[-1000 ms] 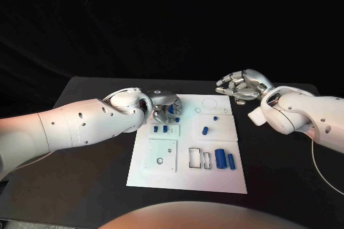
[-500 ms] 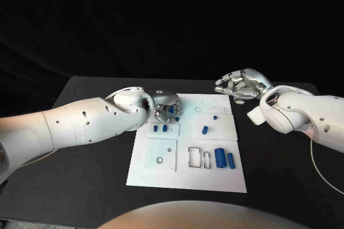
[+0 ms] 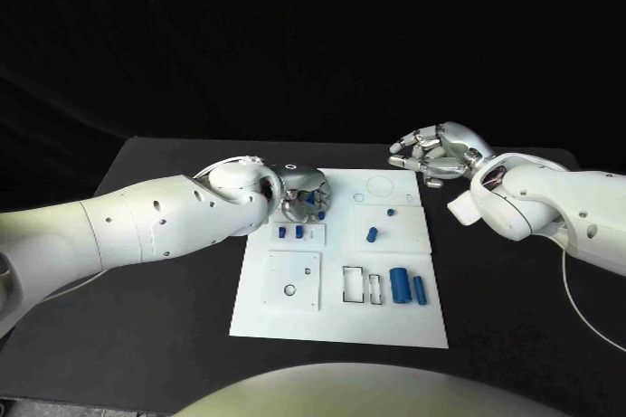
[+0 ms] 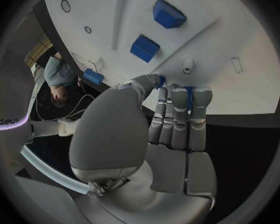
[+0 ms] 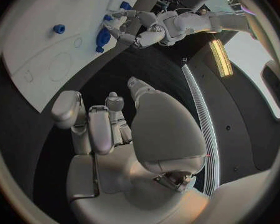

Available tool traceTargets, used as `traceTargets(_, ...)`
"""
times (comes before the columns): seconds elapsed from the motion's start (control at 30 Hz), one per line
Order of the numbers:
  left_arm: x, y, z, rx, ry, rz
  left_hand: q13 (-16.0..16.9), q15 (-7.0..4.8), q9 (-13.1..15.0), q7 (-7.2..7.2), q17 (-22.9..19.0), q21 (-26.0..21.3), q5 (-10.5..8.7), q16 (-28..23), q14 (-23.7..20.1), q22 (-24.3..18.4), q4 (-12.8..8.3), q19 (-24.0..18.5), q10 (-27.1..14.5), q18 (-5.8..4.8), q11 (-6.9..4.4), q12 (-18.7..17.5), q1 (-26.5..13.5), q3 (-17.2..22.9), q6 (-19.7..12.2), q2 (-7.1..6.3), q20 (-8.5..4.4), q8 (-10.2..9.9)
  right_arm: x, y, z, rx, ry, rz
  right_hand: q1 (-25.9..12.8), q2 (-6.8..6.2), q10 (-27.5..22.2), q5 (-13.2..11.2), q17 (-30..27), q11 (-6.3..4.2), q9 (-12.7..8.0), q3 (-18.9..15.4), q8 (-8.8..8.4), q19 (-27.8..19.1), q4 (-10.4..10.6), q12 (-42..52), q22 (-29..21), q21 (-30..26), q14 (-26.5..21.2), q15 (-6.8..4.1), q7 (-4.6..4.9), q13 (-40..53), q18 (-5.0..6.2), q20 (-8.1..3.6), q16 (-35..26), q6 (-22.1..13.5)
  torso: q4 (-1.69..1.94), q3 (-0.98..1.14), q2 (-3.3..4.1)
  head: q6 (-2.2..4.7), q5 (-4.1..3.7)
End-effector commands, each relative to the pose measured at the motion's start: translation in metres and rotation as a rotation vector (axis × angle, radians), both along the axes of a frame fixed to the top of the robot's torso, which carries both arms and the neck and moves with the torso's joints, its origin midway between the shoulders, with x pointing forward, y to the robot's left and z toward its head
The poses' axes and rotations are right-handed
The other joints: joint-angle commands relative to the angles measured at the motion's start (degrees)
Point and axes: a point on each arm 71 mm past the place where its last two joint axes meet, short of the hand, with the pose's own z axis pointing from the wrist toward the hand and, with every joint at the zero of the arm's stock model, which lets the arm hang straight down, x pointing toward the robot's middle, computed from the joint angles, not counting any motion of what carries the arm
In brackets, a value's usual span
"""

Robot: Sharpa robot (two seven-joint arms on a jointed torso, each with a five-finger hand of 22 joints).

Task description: Assemble the parts on the task board

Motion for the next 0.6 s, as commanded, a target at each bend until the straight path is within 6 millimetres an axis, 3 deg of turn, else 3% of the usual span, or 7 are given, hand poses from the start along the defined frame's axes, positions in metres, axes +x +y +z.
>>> traceTargets(0.03,-0.0014,-0.0030,-0.0014,0.009,0.016,-0.013,-0.1,-0.14,-0.1,0.03,0.5,0.7,-0.15,0.6,0.8,0.7,-0.1,0.6,0.6,-1.12,0.05,-0.3,0.3,0.5,0.4,0.00,0.02,-0.3,-0.0007,0.0024,-0.0001,-0.002,-0.003,0.019,0.5,0.14,-0.3,0.3,0.0,-0.15,-0.1,-0.1,0.21,-0.3,0.3,-0.2,0.1,-0.2,0.3,-0.41,0.03,0.0,0.89,0.01,-0.2,-0.5,0.06,-0.03,-0.02,-0.11,-0.04)
traceTargets(0.6,-0.0023,-0.0081,-0.0052,0.012,0.033,-0.024,-0.1,-0.80,0.0,-0.10,4.1,4.8,-0.36,4.0,4.1,5.0,-0.6,3.5,2.6,-2.00,-0.79,-0.2,-0.4,1.8,1.9,0.62,-0.35,-0.6,-0.0008,0.0035,-0.0002,-0.001,-0.001,0.022,0.6,0.26,-0.1,0.3,0.0,-0.18,-0.1,0.0,0.26,-0.2,0.4,-0.1,0.1,-0.2,0.3,-0.43,0.02,0.0,0.87,-0.01,-0.3,-0.5,-0.02,0.00,-0.02,-0.36,-0.05)
